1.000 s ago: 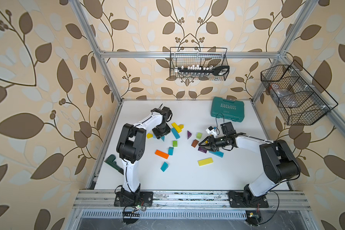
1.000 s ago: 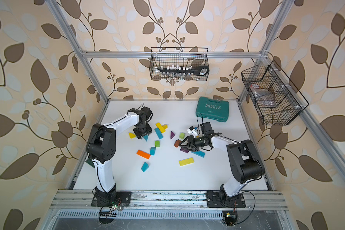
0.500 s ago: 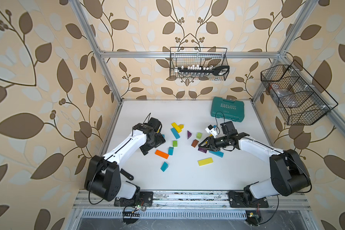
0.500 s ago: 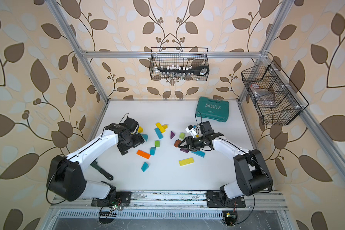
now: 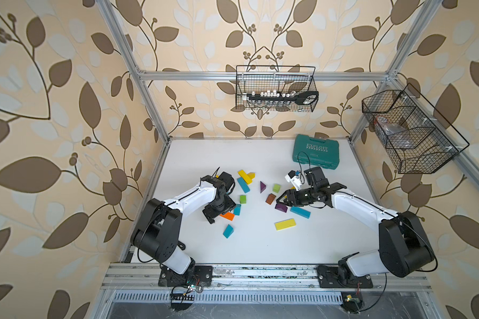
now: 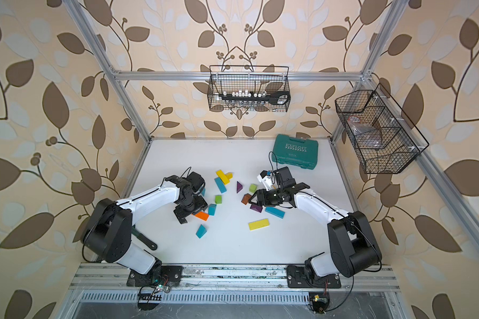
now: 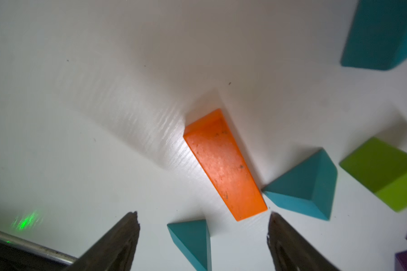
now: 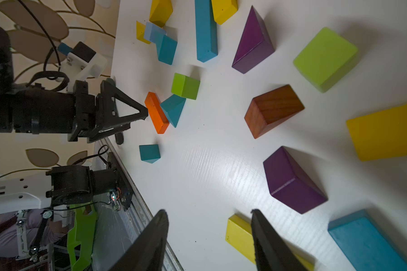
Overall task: Assemble a small pinwheel with building blocks
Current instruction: Assemble the building block at the center of the board.
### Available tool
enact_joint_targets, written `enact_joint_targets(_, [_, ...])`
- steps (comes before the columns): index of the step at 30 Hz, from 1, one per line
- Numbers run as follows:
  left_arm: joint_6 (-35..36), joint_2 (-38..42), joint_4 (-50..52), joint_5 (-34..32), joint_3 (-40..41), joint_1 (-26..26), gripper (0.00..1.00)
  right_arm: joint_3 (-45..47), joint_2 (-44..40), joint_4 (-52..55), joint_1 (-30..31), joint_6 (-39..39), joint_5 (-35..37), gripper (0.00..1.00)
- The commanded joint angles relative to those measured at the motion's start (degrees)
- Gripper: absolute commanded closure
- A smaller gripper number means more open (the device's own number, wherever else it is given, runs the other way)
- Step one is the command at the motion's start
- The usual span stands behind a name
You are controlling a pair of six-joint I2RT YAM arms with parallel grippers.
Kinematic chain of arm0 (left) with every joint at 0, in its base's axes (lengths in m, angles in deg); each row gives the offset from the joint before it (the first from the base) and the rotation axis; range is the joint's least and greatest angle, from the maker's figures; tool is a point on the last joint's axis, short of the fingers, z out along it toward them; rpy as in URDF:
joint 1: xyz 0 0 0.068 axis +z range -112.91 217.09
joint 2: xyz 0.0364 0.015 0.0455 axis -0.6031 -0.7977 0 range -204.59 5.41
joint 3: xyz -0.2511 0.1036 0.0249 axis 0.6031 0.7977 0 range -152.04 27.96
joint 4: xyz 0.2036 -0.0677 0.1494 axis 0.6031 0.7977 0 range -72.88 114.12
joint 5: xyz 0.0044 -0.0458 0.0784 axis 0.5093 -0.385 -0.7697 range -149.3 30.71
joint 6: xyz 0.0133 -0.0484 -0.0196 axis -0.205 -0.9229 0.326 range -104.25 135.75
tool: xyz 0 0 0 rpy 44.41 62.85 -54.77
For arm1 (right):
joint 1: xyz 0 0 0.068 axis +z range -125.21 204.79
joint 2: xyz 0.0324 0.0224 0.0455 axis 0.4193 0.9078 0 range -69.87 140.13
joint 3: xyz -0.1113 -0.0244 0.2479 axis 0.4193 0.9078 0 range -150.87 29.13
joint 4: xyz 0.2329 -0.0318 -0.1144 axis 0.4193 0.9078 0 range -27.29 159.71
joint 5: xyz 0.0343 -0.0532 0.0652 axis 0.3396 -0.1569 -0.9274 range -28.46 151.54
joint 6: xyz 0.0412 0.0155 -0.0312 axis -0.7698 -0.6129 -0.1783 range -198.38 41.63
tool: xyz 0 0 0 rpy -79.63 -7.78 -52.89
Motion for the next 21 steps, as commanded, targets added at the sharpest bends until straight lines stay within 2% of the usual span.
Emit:
enact_joint_targets(1, [-1.88, -2.64, 1.66, -1.1, -3.73, 0.25, 0.18, -0.46, -1.64, 1.44, 0.1, 3.27, 1.24, 0.42])
enact_joint_targets(4, [-2.03, -5.36, 1.79, -1.26, -5.35, 0.32, 0.28, 0.42, -2.19, 0.11, 0.11, 3.05, -0.29, 0.42])
enact_joint_targets(7, [-1.87, -7.88, 2.53, -1.41, -6.33, 0.37, 0.34, 0.62, -2.58, -0.18, 0.12, 3.04, -0.9, 0.42])
enact_joint_targets(14, [-0.79, -9.95, 1.74, -1.67, -5.93, 0.71, 0.38, 1.4, -3.44, -1.49, 0.04, 2.8, -2.4, 0.42])
enact_joint_targets(18, [2.63, -8.92, 2.01, -2.4, -4.09, 1.82, 0.54, 1.47, -3.5, -1.4, 0.07, 2.78, -2.71, 0.42])
enact_joint_targets(21, [7.47, -6.35, 0.7, -2.29, -1.03, 4.77, 0.58, 1.49, -3.4, -1.66, 0.09, 2.62, -2.69, 0.42])
